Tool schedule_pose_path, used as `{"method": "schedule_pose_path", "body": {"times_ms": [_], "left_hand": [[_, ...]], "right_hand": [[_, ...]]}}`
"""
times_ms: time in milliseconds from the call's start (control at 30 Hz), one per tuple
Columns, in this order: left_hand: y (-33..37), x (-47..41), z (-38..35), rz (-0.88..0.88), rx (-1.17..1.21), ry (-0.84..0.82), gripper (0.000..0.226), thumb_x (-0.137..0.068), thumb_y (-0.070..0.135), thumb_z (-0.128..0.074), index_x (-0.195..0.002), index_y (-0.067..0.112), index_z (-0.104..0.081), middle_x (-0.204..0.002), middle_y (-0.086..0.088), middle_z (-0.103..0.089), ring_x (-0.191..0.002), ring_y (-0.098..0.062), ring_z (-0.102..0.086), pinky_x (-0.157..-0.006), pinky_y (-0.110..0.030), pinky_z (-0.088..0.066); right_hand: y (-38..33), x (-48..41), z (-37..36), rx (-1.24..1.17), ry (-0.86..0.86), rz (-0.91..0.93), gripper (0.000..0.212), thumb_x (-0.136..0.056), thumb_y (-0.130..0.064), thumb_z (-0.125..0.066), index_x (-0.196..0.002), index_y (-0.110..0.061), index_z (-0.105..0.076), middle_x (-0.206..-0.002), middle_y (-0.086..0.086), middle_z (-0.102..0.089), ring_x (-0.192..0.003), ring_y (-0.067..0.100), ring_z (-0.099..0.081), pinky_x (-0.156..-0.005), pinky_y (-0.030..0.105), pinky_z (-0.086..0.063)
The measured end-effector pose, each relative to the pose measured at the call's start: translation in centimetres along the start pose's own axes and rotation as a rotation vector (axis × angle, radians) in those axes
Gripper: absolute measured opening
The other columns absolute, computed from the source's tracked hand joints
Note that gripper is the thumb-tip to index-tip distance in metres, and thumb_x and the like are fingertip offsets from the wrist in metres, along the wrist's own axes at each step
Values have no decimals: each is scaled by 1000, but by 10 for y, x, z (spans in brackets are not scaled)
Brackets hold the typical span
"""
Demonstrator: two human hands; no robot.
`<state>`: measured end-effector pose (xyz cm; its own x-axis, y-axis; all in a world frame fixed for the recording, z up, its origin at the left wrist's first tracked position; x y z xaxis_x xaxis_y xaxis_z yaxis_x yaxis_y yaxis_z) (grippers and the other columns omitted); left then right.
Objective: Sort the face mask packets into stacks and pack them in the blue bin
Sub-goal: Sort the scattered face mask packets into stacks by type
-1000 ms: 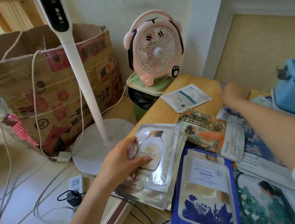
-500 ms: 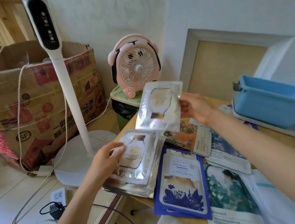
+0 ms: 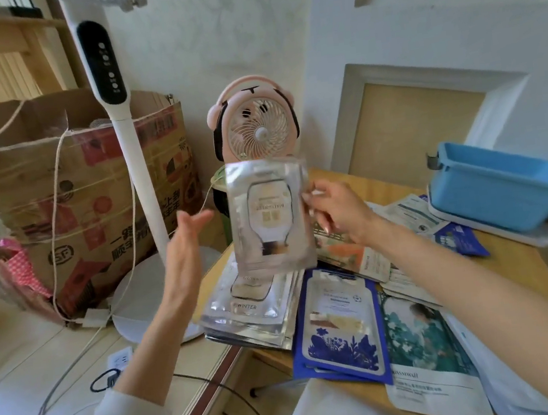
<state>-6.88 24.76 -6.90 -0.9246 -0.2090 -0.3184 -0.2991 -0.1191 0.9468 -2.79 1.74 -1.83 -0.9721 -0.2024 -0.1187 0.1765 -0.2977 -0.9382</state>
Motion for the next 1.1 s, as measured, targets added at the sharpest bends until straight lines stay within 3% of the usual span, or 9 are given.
{"method": "schedule_pose_path", "body": {"times_ms": [67,167,300,433,567,767,867,967,1100], "left_hand": [[20,-16,7,21,213,-41,74,-96,55,-4,-120,12,-59,-122,-6,-64,-116,-16,-58,-104,-36,-41],[37,-28,8,301,531,-327,92,-86,71,-2,-125,7,-54,-115,-14,-67,-103,-27,-66,-80,-36,-57],[30,-12,-12,393,182,-645,52,-90,47,-44,-123,9,-55,-104,-10,-67,-87,-20,-66,-68,-27,-58],[-11,-3,-21,390,42,-449,34,-77,2,-69,-108,6,-56,-89,-9,-65,-72,-13,-63,-59,-16,-53],[-31,6,-22,467,-144,-340,49,-80,10,-70,-123,15,-46,-103,-12,-65,-74,-18,-66,-47,-21,-50],[-30,-1,-19,322,-710,-348,59,-85,30,-66,-135,20,-37,-123,-8,-50,-102,-24,-58,-81,-37,-53],[-20,-1,-25,-42,-973,-318,73,-80,51,-62,-142,26,-31,-146,-5,-27,-134,-24,-26,-111,-45,-24],[-7,5,-51,-489,-860,-580,66,-81,69,-33,-142,45,-23,-156,13,-9,-145,-14,1,-116,-54,5],[-36,22,-76,-424,-1086,-857,60,-86,69,-6,-143,50,-4,-155,17,8,-142,-17,22,-109,-60,18]], "right_hand": [[-30,-6,-1,144,-4,145,19,-99,-10,-42,-91,-16,-58,-40,-5,-52,-33,10,-47,-37,20,-36],[-69,-18,-16,586,-58,420,15,-94,-14,-51,-90,-17,-66,-67,-11,-65,-66,15,-62,-65,29,-48],[-68,-28,-69,961,-360,507,8,-83,-19,-64,-89,-16,-68,-85,-3,-63,-84,17,-58,-79,37,-46],[-27,-21,-95,816,-458,467,23,-80,-11,-65,-101,-18,-62,-95,-3,-62,-78,12,-53,-74,31,-46],[14,-29,-65,786,-266,344,27,-84,-16,-61,-110,-24,-61,-114,-3,-60,-81,15,-59,-79,34,-48],[76,-59,5,833,-1,6,23,-90,-24,-58,-112,-23,-63,-122,0,-57,-104,17,-58,-88,33,-47],[95,-73,8,814,-18,-44,37,-91,-29,-57,-127,-24,-54,-135,2,-50,-118,19,-51,-97,33,-40],[106,-88,1,843,-43,-87,56,-92,-35,-54,-143,-21,-36,-149,7,-33,-137,25,-31,-112,39,-26],[116,-109,-6,941,-14,-146,67,-92,-42,-52,-147,-18,-24,-155,9,-21,-141,29,-21,-116,44,-19]]}}
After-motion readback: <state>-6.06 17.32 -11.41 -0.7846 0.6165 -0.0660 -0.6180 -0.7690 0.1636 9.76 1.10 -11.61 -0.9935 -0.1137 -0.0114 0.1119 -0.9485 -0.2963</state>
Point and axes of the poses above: each hand's wrist, its own x-axis away from the middle knuckle, its own z-axis out of the back of the hand, y = z × x, the point moved 3 cm from there along -x, towards the middle knuckle
